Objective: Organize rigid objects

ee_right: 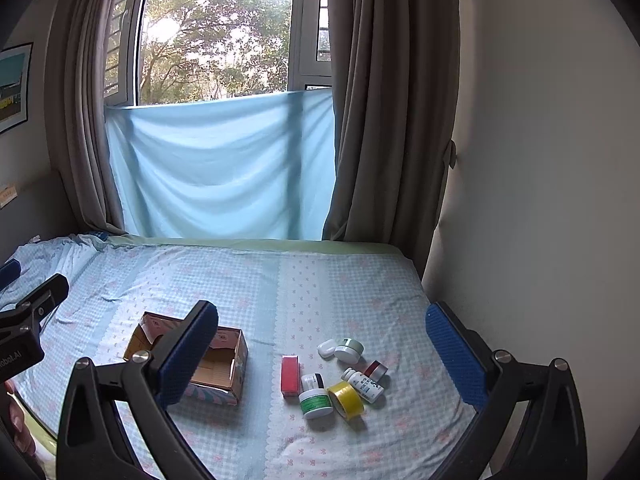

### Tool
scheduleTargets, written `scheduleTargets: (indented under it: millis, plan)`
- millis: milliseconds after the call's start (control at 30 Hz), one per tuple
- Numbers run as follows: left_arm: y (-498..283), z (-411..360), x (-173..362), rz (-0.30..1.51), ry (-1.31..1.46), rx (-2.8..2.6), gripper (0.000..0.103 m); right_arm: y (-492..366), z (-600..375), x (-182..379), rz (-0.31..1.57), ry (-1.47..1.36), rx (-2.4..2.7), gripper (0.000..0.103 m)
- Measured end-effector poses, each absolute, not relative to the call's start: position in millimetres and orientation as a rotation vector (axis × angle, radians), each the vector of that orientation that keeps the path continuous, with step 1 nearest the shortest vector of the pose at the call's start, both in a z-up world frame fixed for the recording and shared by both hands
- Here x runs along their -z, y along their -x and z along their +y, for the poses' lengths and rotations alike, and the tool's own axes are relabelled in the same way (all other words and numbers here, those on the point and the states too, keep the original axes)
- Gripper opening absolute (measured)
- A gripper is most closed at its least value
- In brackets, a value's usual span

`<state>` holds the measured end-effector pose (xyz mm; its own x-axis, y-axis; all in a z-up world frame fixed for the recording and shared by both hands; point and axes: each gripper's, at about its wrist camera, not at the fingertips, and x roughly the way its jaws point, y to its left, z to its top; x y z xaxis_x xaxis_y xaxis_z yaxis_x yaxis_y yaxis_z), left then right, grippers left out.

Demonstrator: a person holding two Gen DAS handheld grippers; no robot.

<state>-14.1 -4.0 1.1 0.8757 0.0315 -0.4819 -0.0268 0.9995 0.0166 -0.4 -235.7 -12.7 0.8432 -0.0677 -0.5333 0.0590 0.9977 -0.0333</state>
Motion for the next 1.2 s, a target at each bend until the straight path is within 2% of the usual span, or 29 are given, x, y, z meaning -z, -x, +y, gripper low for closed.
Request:
scheduleTargets:
  millis: [1200]
  plan:
    - [12,9,-8,0.476,-0.002,-0.026,0.103,3,-230,12,0.556,0.005,0.066,0.103]
